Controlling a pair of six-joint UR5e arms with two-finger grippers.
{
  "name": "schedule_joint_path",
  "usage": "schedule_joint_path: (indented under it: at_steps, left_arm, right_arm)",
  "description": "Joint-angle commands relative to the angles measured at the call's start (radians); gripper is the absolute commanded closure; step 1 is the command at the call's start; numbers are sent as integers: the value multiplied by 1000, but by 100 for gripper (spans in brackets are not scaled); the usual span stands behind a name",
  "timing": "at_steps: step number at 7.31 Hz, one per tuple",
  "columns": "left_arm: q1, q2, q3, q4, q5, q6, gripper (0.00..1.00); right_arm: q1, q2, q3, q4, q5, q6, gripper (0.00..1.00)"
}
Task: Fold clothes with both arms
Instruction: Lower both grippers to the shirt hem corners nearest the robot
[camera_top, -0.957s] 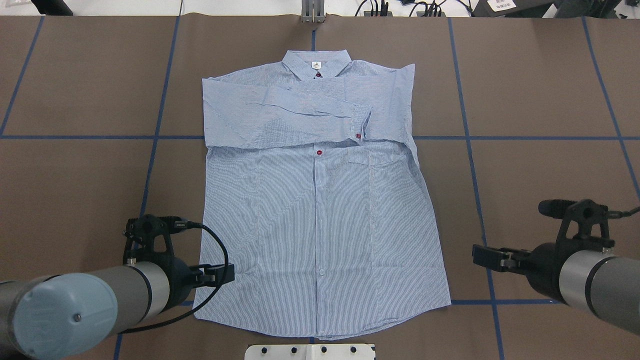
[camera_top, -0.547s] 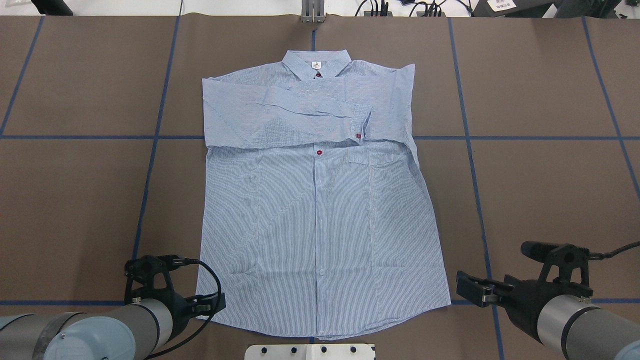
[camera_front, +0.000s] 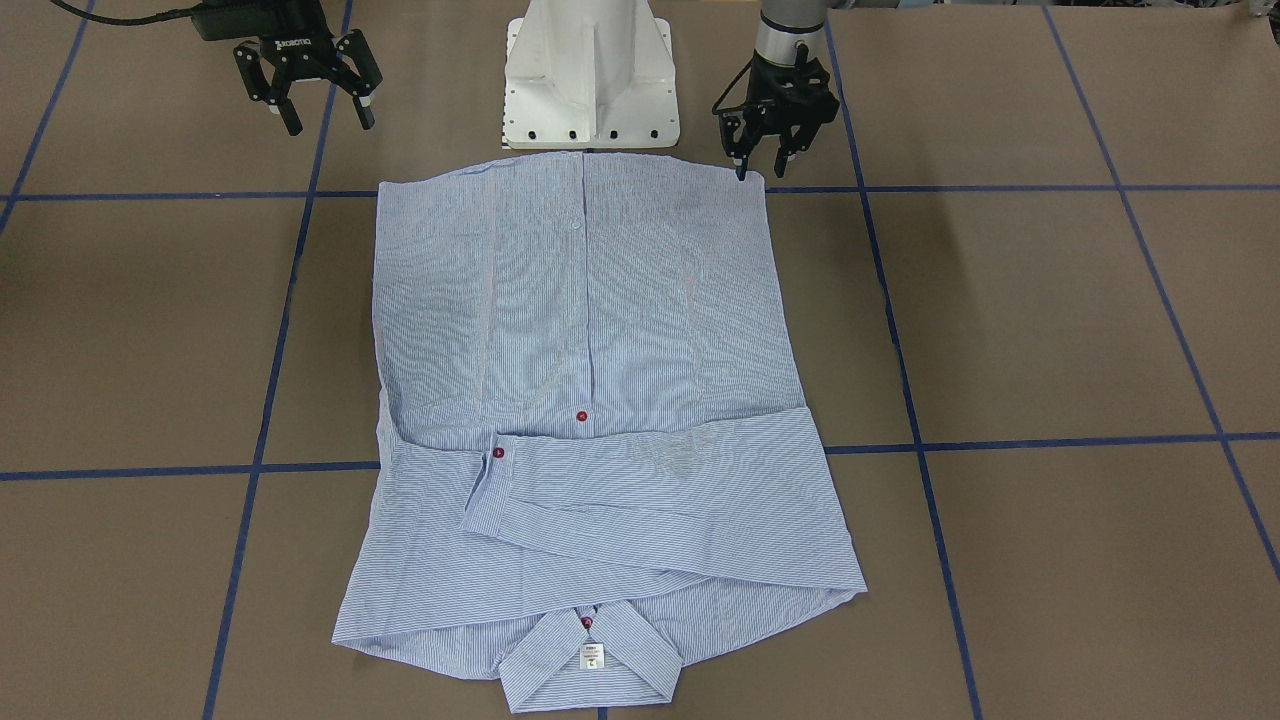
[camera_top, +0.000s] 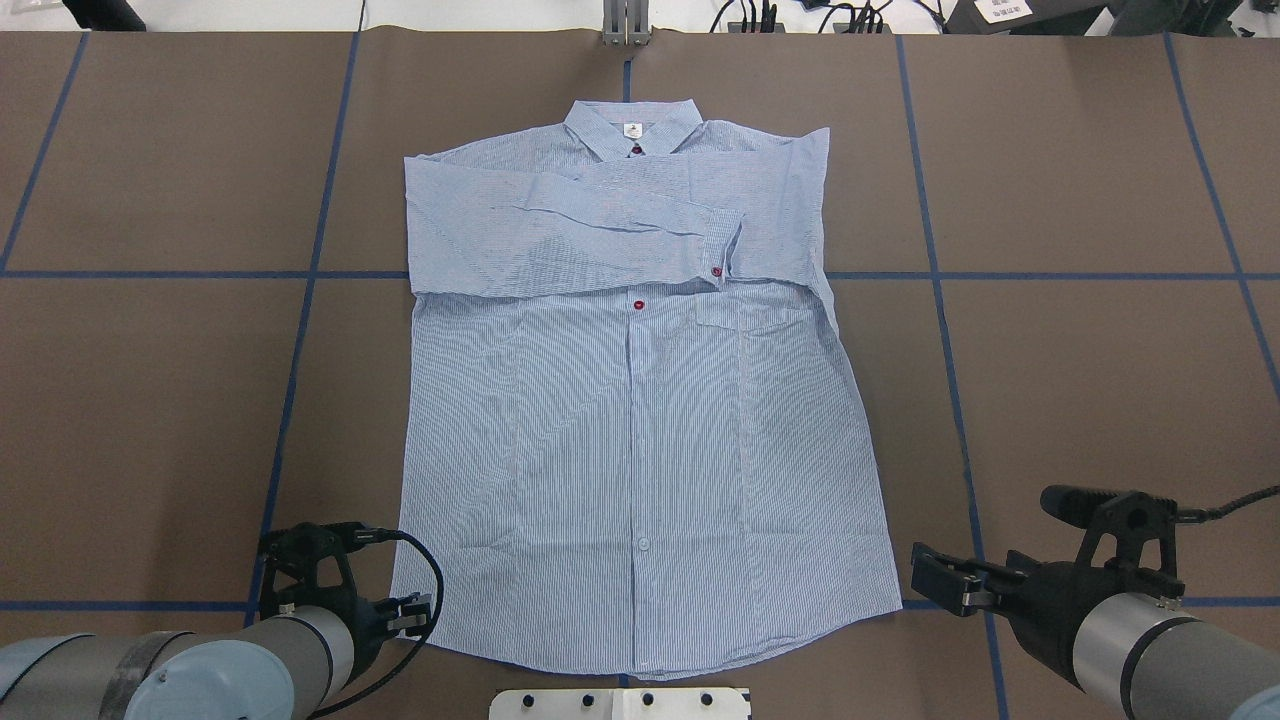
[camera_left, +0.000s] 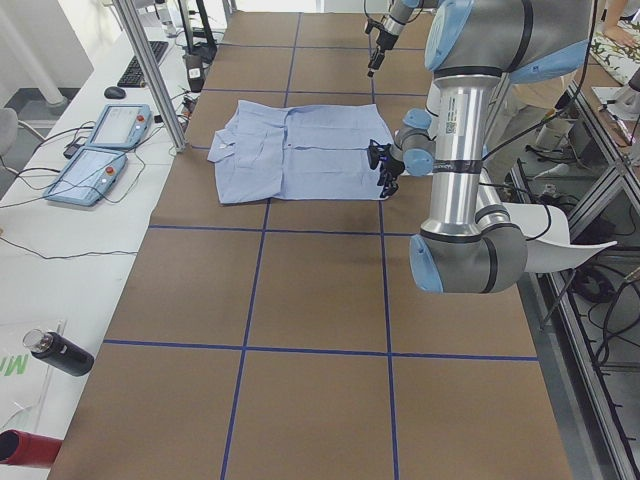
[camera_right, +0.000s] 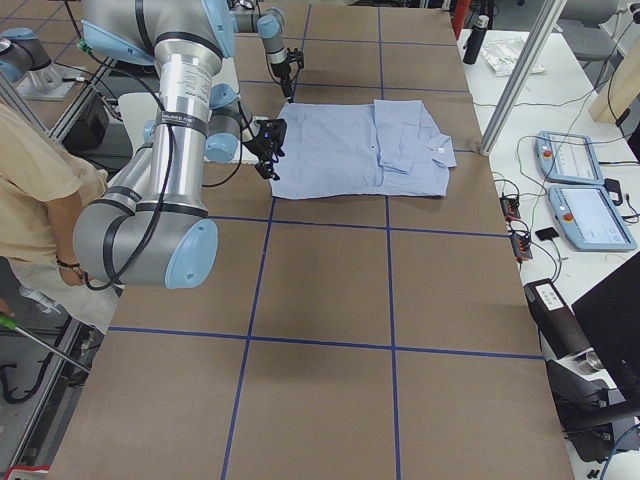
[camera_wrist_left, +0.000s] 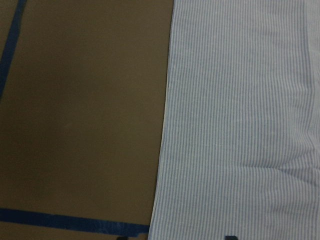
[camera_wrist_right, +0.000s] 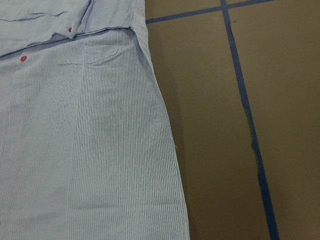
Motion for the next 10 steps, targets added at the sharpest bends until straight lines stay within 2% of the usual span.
schedule_joint_path:
  at_steps: [1, 10]
  left_arm:
    - [-1, -1, 2, 2, -3, 46, 53]
    - [22, -6, 22, -6, -7, 78, 54]
  right_arm:
    - [0, 0, 0, 0, 0, 0, 0]
    - [1, 2, 0, 0, 0, 0, 0]
